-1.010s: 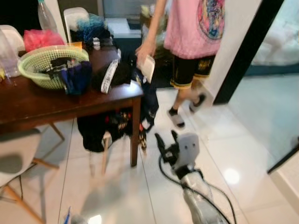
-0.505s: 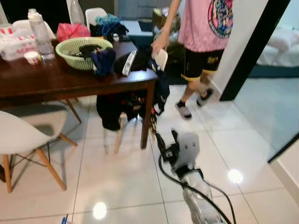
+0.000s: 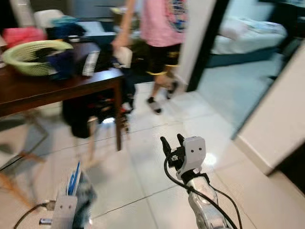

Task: Hang hanger

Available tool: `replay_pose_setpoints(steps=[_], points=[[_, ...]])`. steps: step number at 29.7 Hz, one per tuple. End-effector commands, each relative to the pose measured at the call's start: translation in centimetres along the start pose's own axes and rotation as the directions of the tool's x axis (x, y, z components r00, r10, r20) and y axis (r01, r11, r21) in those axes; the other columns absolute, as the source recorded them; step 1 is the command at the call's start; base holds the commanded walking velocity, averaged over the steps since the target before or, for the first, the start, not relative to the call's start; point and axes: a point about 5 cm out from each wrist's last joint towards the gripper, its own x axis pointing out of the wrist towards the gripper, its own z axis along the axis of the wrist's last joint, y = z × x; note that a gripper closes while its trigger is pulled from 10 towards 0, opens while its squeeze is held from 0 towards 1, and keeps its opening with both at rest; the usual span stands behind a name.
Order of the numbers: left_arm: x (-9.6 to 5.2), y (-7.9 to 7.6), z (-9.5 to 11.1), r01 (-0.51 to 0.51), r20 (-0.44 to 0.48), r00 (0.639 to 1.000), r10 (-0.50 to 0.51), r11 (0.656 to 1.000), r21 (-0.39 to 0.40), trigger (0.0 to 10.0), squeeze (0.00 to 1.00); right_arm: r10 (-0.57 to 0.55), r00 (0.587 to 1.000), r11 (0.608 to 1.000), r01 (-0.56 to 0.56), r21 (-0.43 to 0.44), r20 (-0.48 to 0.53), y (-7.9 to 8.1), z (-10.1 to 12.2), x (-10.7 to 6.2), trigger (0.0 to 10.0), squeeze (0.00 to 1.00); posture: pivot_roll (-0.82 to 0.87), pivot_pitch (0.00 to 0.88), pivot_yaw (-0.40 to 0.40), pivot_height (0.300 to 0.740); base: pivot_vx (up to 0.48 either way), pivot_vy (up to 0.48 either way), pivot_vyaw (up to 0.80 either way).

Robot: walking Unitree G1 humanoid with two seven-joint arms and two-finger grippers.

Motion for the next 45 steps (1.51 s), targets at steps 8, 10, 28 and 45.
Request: replay_pose_setpoints(steps=[8, 10, 28, 45], points=[[1.6, -0.5, 12.5, 0.138, 0.372, 0.917, -0.142, 0.99, 0.038, 10.0, 0.0, 0.035, 0.998, 0.999, -0.034, -0.009, 0.059, -0.1, 1.7, 1.2, 10.0, 0.0, 0.08, 0.073, -0.017, 0.74, 0.0, 0.0, -0.8], [1.6, -0.5, 12.5, 0.138, 0.372, 0.917, -0.142, 0.99, 0.038, 10.0, 0.0, 0.035, 0.998, 0.999, -0.034, -0.009, 0.059, -0.1, 1.7, 1.2, 10.0, 0.0, 0.08, 0.073, -0.017, 0.74, 0.0, 0.0, -0.8], [-1.8, -3.1, 18.7, 0.537, 0.447, 0.715, -0.537, 0.832, 0.14, 10.0, 0.0, 0.044, 0.99, 0.999, -0.047, 0.017, 0.136, -0.5, 4.0, 2.1, 10.0, 0.0, 0.06, 0.073, -0.007, 0.74, 0.0, 0.0, -0.79], [-3.4, -3.6, 19.8, 0.735, 0.439, 0.533, -0.723, 0.653, 0.182, 10.0, 0.0, 0.044, 0.986, 0.998, -0.038, -0.039, 0.163, -2.6, 5.6, 2.3, 10.0, 0.0, 0.04, 0.073, 0.001, 0.74, 0.0, 0.0, -0.79]])
